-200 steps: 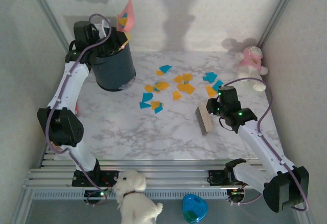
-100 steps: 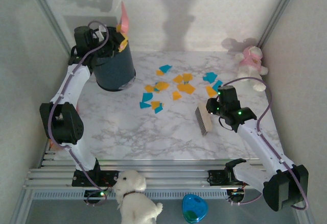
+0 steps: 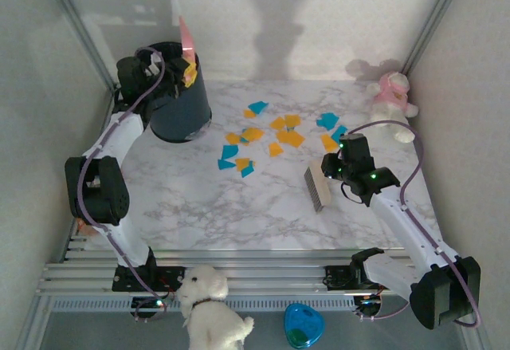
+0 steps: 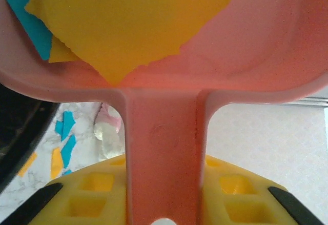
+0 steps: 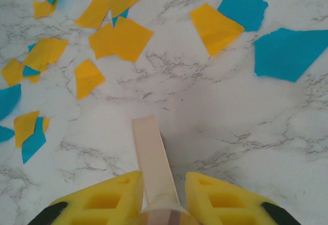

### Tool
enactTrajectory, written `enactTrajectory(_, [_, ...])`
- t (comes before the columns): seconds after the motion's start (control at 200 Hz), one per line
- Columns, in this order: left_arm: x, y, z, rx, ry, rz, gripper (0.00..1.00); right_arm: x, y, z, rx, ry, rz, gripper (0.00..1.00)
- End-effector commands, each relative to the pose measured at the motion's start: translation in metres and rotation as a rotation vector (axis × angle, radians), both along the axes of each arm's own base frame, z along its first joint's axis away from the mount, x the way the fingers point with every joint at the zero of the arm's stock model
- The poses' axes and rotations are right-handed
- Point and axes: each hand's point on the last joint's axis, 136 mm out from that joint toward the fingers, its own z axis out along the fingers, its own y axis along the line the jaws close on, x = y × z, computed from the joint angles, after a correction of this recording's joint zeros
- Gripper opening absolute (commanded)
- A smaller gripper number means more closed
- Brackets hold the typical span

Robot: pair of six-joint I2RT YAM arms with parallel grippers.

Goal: Sweep away the paper scraps from the table

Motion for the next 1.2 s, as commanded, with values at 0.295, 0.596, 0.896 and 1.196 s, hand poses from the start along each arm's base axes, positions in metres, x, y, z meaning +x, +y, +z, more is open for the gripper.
enactTrajectory(0.295, [-0.023, 0.012, 0.063, -0.208, -0.162, 0.039, 0.00, 0.004, 0.002, 0.011, 0.015, -0.021, 0.003, 0.00])
enactTrajectory(0.596, [-0.034, 0.016, 0.075, -0.350, -0.182, 0.034, 0.00, 0.005, 0.002, 0.009, 0.016, -0.015, 0.003, 0.00])
enactTrajectory(0.896, [-0.044, 0.021, 0.083, -0.498, -0.199, 0.019, 0.00, 0.005, 0.002, 0.009, 0.017, -0.015, 0.003, 0.00])
enactTrajectory(1.196, [-0.048, 0.022, 0.086, -0.545, -0.217, 0.013, 0.00, 0.005, 0.003, 0.010, 0.020, -0.016, 0.006, 0.00])
